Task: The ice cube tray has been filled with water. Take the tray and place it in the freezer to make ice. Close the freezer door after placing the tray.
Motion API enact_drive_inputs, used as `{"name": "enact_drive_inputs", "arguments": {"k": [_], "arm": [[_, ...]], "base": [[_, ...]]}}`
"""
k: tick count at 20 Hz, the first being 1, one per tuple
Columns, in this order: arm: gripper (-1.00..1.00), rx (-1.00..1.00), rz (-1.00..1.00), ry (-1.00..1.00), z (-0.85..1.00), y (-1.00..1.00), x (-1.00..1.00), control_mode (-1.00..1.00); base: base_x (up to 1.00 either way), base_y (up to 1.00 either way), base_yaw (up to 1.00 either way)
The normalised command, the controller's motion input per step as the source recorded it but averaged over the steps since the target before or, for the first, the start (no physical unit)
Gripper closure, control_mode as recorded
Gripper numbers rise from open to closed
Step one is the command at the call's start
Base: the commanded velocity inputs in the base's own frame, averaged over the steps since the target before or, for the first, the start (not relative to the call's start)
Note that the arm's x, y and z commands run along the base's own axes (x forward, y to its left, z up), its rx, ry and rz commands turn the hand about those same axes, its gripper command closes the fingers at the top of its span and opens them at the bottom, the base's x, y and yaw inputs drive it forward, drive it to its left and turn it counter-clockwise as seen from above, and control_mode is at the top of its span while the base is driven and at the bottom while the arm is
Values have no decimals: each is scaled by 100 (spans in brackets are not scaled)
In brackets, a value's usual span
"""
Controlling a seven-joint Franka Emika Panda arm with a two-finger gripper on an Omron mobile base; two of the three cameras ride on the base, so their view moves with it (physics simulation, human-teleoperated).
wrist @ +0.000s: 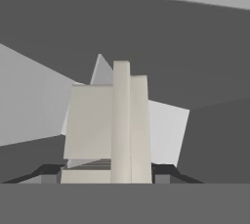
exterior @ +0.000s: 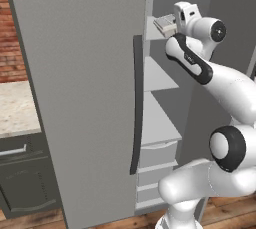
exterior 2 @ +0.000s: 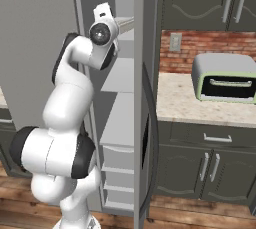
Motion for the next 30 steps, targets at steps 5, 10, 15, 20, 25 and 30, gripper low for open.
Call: {"name": "enact_drive_inputs", "arguments": {"k": [5,10,15,20,25,30], "arm": [[100,0,0,2,0,-7,39,-100],[100,0,1,1,0,-4,42,-100],[100,0,2,1,-4,-4,43,-100],[100,0,5,0,-10,-16,47,-100],[100,0,7,0,-14,-31,58,-100],[100,0,5,0,-11,-19,75,-100]], "base": [[0,0,0],[0,0,0],[0,0,0],[0,0,0],[0,0,0],[0,0,0]]}}
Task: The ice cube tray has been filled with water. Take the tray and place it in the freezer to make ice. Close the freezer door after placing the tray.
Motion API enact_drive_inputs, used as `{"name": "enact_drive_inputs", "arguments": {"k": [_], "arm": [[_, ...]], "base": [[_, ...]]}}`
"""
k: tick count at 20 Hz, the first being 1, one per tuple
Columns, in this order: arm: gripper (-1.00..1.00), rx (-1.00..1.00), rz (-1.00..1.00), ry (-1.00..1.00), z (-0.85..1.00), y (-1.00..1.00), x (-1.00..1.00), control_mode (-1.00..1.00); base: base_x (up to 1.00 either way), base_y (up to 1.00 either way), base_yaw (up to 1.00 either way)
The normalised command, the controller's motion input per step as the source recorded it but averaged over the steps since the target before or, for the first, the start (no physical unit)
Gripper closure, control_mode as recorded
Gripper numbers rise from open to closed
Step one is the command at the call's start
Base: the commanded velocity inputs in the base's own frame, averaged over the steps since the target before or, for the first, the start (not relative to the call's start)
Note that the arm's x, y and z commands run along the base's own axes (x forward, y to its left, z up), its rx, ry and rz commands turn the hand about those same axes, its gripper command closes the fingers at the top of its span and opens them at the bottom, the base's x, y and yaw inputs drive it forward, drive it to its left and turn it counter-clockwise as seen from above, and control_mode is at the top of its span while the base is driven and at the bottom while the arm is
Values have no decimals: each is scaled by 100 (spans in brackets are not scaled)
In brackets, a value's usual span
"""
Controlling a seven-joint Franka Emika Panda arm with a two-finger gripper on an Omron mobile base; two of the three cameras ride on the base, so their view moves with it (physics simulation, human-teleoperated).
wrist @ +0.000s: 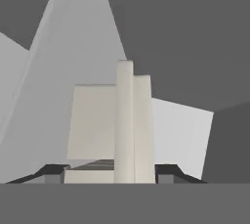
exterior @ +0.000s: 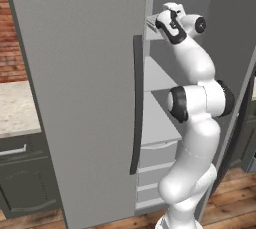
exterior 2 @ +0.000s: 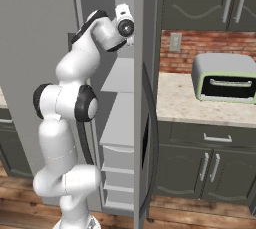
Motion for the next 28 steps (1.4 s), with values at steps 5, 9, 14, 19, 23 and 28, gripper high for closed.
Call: {"name": "enact_drive_inputs", "arguments": {"k": [5,9,14,19,23,28], "arm": [[-100,0,5,0,-25,0,99,-100],[-100,-2,4,0,-18,2,100,-100],[-100,-1,2,0,23,0,13,-100],[-100,-11,0,-19,18,1,-100,-100],[-100,-14,0,-39,8,7,-100,-100],[-100,-28,0,-42,-64,54,-100,-100]], "base": [[0,0,0],[0,0,0],[0,0,0],[0,0,0],[0,0,0],[0,0,0]]}}
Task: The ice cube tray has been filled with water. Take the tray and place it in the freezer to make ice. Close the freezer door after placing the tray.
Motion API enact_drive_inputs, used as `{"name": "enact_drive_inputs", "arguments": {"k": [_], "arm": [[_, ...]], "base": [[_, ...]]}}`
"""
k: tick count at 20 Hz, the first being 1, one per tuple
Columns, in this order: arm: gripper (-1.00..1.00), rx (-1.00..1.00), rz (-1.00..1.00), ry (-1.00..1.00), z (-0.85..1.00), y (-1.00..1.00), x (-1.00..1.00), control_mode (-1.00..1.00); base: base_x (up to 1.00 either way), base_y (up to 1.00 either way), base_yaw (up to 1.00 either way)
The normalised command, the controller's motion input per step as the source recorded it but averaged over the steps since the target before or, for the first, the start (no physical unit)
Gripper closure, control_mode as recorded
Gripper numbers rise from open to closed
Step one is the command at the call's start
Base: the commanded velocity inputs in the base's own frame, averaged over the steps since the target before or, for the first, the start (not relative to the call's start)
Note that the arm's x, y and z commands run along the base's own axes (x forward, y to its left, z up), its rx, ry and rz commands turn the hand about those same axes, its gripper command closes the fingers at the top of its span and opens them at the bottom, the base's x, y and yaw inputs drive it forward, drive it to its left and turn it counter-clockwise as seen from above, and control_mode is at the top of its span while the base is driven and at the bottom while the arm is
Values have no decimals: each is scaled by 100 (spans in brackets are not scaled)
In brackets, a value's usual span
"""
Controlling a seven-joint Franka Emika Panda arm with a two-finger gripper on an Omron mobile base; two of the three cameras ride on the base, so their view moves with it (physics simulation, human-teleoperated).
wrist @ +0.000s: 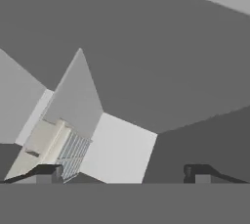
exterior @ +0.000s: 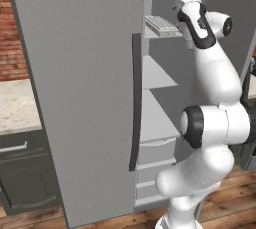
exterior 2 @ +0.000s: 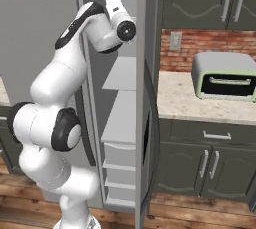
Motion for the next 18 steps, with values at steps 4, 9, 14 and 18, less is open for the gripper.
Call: {"name": "enact_drive_inputs", "arguments": {"k": [4,9,14,18], "arm": [[-100,-23,-6,-22,-43,92,-100,-100],[-100,-2,-15,2,38,29,-100,-100],[-100,0,-22,20,66,6,-100,-100],[-100,0,-28,41,46,5,-95,-100]], "base": [[0,0,0],[0,0,0],[0,0,0],[0,0,0]]}}
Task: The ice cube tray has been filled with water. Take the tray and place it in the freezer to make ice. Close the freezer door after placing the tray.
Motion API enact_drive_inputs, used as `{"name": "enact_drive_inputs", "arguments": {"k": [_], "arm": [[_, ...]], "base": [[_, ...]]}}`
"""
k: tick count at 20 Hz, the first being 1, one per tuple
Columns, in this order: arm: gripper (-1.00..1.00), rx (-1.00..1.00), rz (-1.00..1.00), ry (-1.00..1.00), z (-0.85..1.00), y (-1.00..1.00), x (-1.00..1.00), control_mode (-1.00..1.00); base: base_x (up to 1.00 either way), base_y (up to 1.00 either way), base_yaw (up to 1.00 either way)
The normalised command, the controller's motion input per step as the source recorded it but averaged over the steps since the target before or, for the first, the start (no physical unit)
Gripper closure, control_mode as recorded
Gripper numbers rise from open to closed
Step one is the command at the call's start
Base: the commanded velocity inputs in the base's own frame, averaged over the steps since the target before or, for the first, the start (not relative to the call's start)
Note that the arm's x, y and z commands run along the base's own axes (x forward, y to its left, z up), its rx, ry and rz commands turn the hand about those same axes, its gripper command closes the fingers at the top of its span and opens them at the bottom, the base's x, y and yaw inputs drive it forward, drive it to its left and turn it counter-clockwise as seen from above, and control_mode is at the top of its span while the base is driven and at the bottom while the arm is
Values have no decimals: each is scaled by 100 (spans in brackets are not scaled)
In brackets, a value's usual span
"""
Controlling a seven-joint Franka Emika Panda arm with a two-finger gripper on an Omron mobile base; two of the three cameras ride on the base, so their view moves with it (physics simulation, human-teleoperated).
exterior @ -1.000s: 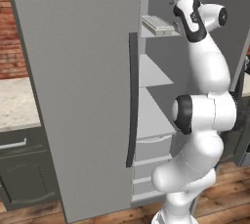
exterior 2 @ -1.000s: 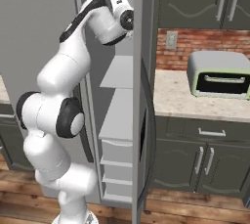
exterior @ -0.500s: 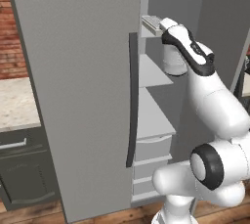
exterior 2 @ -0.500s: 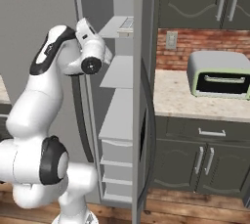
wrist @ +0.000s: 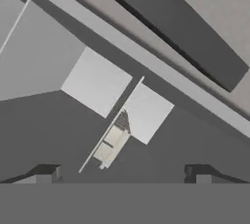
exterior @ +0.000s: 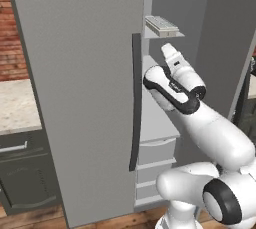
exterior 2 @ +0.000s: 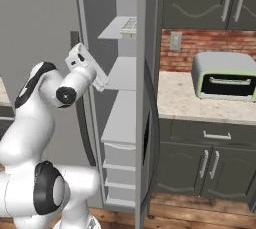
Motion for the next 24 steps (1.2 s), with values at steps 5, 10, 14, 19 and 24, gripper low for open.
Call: {"name": "enact_drive_inputs", "arguments": {"k": [5,10,14,19,24], "arm": [[-100,0,-29,53,29,0,-64,-100],[-100,0,-25,56,80,0,-33,-100],[-100,-1,-19,47,100,0,-5,-100],[-100,-6,-11,30,100,12,-13,-100],[-100,-14,-2,19,61,29,-42,-100]], "base": [[0,0,0],[0,0,0],[0,0,0],[0,0,0],[0,0,0]]}}
